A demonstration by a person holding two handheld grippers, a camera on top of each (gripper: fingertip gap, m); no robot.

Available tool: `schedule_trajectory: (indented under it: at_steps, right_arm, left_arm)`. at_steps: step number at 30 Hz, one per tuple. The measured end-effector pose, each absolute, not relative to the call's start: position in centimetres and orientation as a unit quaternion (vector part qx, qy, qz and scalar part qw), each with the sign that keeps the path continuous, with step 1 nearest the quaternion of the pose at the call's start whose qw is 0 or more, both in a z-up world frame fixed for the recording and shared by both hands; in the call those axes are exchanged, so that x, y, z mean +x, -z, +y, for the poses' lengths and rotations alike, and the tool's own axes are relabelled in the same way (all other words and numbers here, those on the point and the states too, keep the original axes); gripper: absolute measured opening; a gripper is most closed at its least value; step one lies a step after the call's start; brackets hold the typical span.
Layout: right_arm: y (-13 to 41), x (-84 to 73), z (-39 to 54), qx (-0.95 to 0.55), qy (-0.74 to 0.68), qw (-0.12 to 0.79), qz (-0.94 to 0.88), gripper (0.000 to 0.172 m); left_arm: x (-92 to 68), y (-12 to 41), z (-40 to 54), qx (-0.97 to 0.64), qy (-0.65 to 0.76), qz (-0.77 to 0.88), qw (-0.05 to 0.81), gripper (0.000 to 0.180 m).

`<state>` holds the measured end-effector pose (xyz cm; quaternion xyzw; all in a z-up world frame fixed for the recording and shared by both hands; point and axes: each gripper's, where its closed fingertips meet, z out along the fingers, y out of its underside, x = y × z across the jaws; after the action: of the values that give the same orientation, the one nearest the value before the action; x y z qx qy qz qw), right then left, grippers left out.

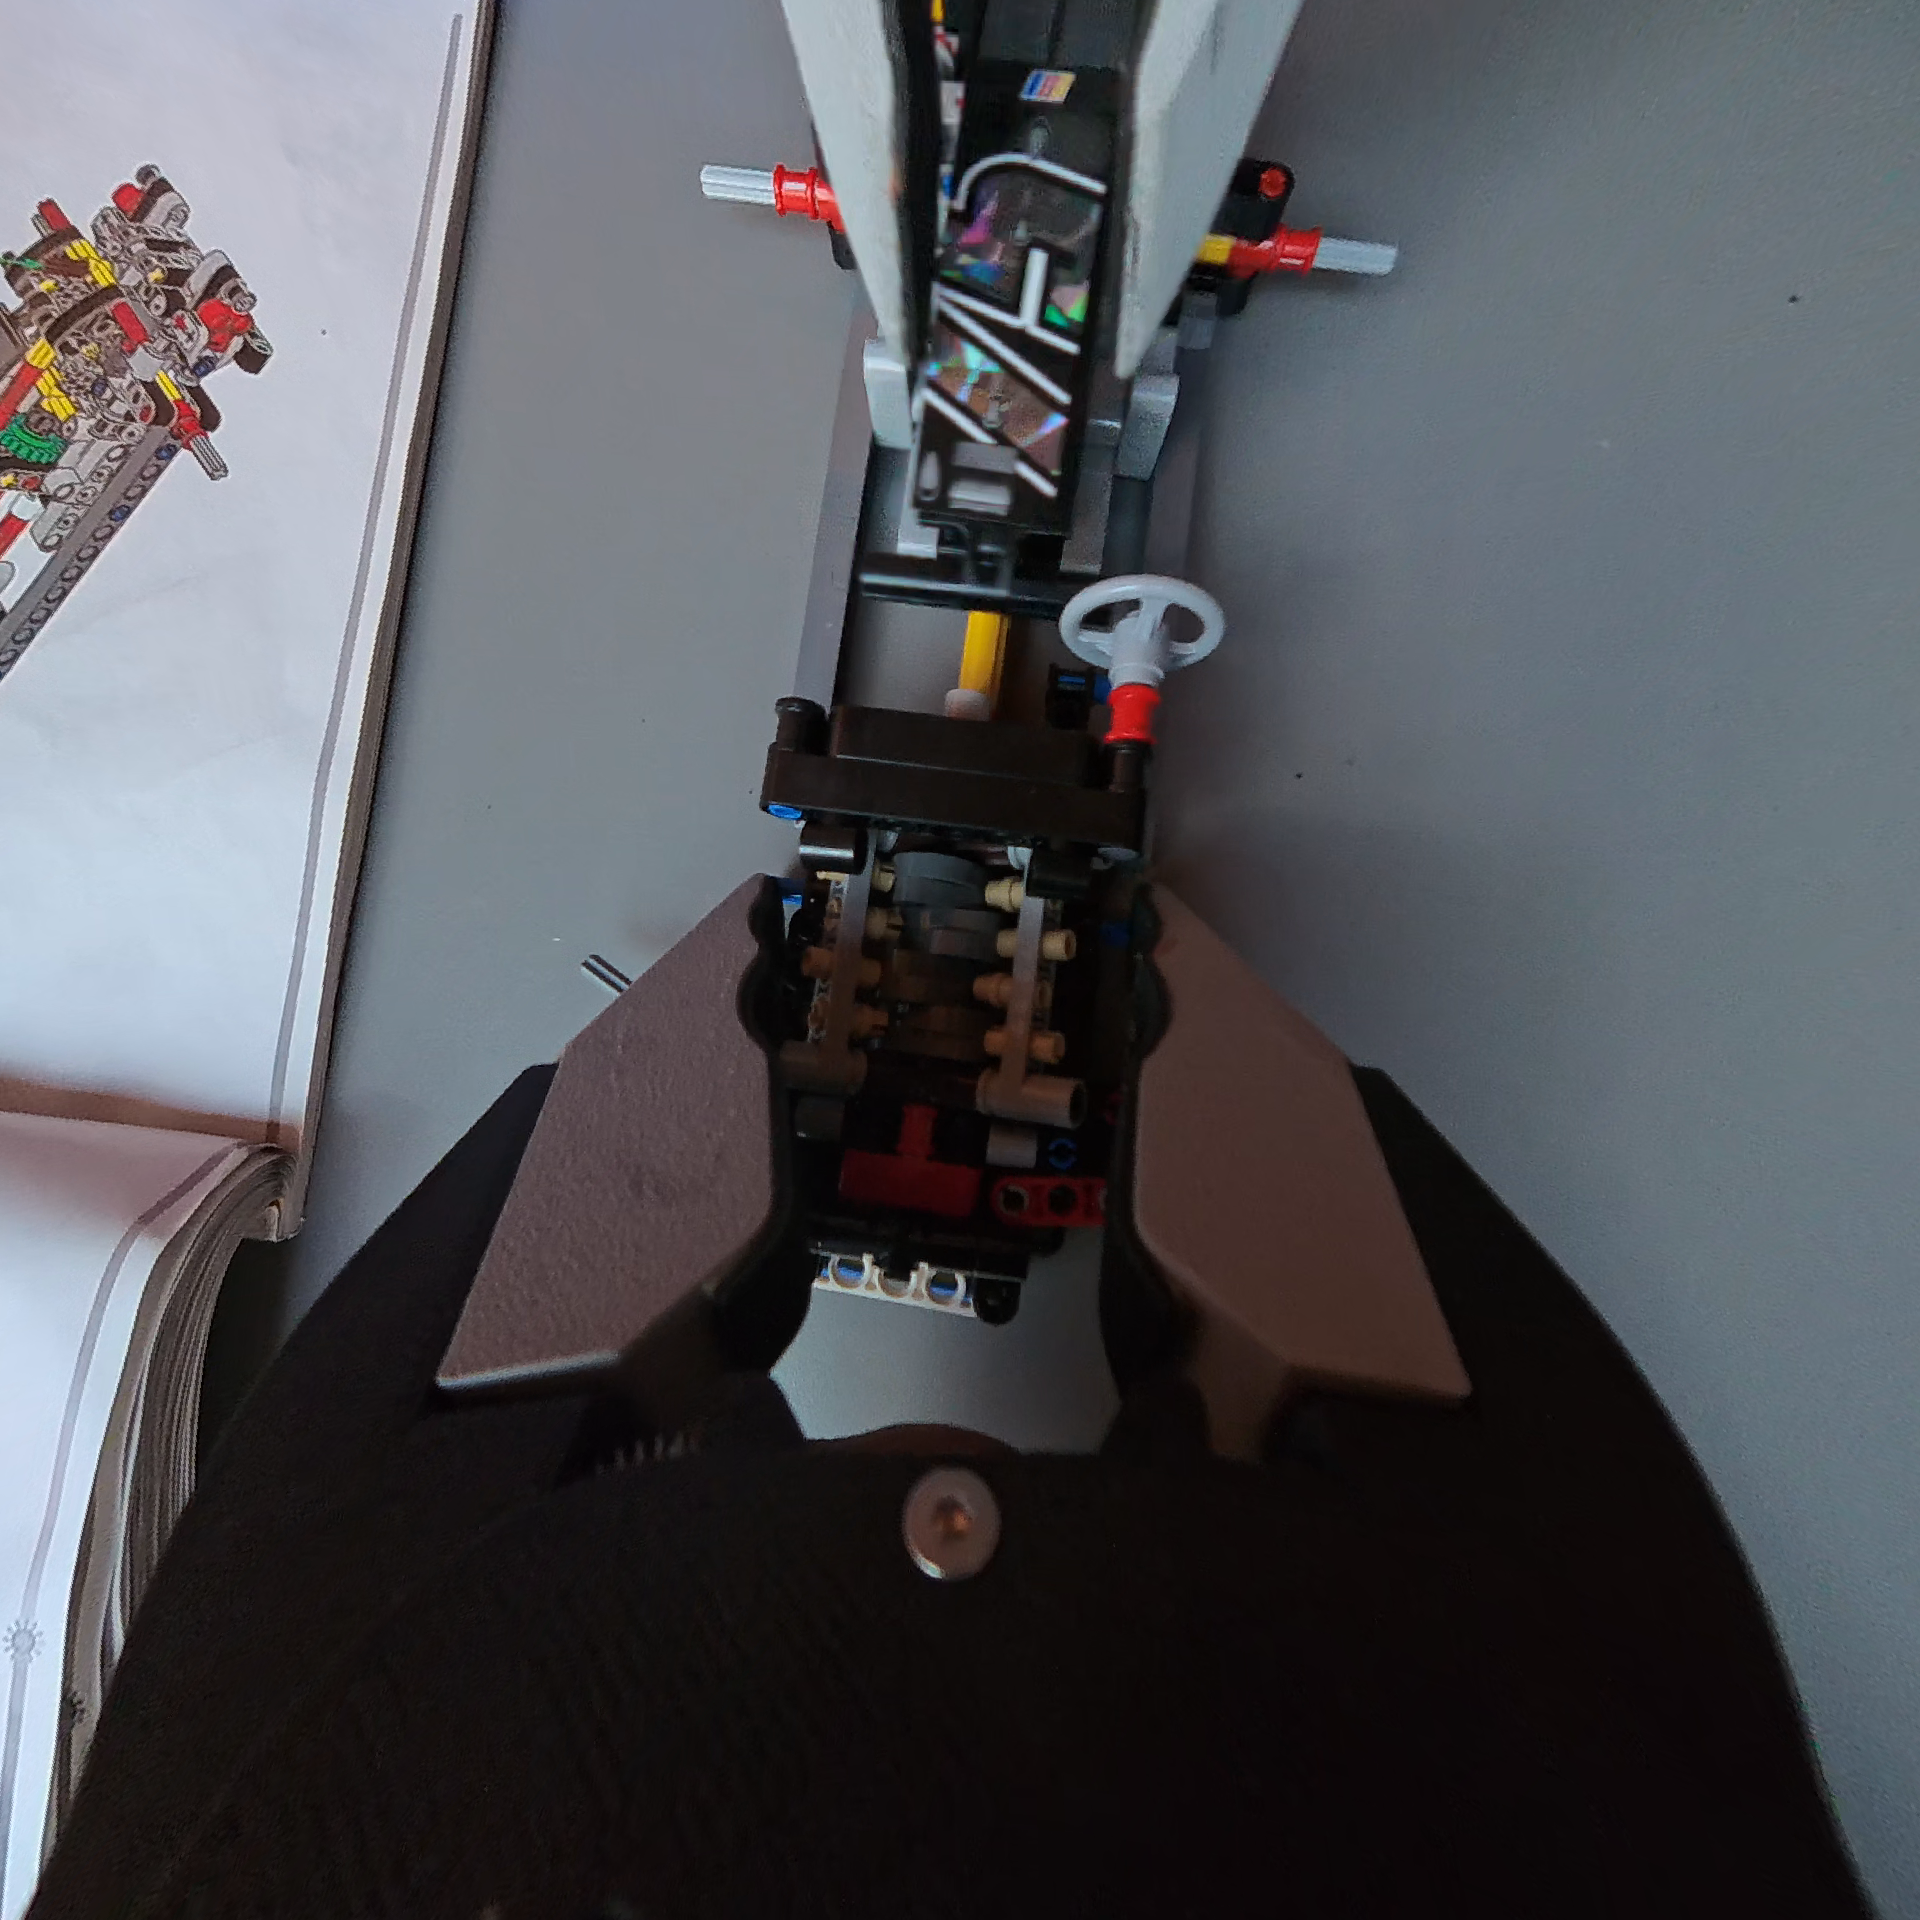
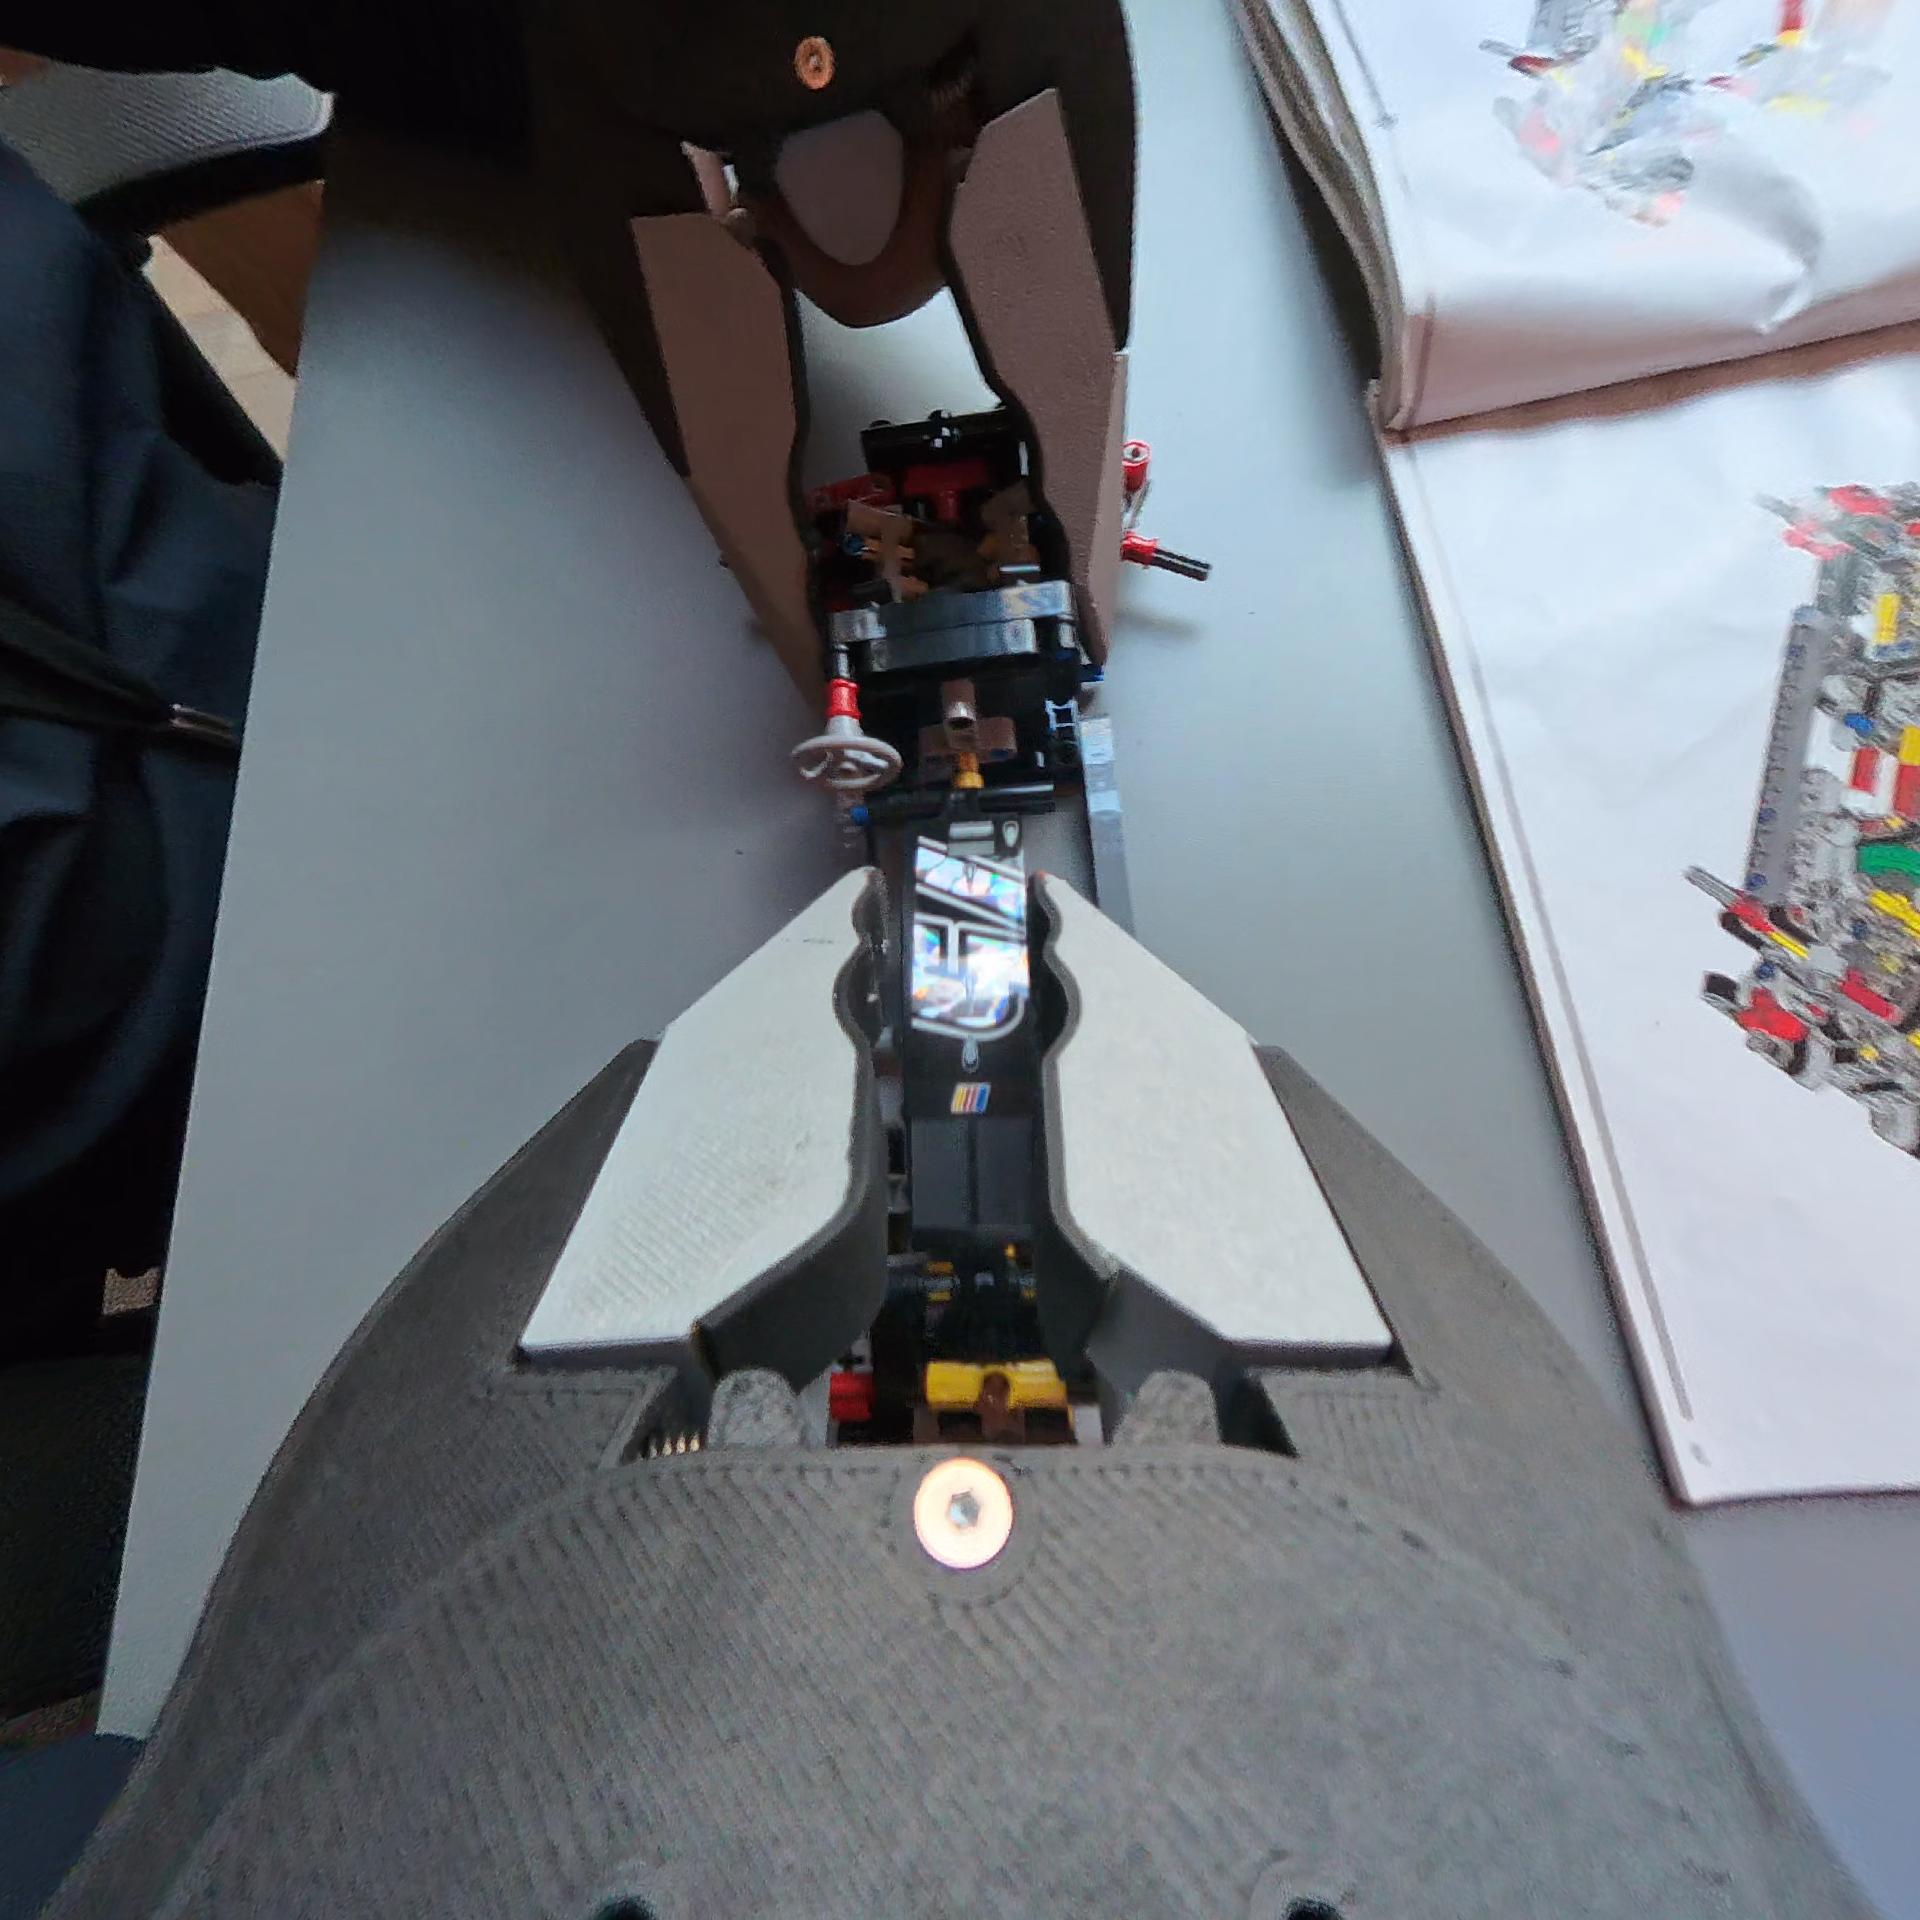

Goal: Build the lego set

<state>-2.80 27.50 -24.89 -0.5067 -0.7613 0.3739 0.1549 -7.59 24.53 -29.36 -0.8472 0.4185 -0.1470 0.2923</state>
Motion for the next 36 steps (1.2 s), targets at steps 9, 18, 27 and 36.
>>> schedule_trajectory:
  at_steps: [9, 18, 27, 36]
  right_arm:
    - [24.2, -2.9, 27.4, -0.499, -0.376, 0.178, -0.761, 0.036]
    - [18.0, -1.9, 30.0, -0.468, -0.461, 0.308, -0.688, 0.039]
    - [15.0, 1.9, 39.9, -0.525, -0.559, 0.425, -0.482, 0.037]
    - [19.8, 2.4, 44.2, -0.602, -0.545, 0.443, -0.379, 0.041]
  left_arm:
    - [-7.7, 29.5, 24.3, -0.848, 0.148, 0.422, 0.284, 0.067]
    - [-9.4, 26.0, 24.2, -0.843, 0.16, 0.411, 0.307, 0.082]
    - [-20.5, 18.4, 23.2, -0.843, 0.188, 0.201, 0.463, 0.078]
    - [-26.5, 23.8, 22.2, -0.843, 0.217, 0.09, 0.484, 0.069]
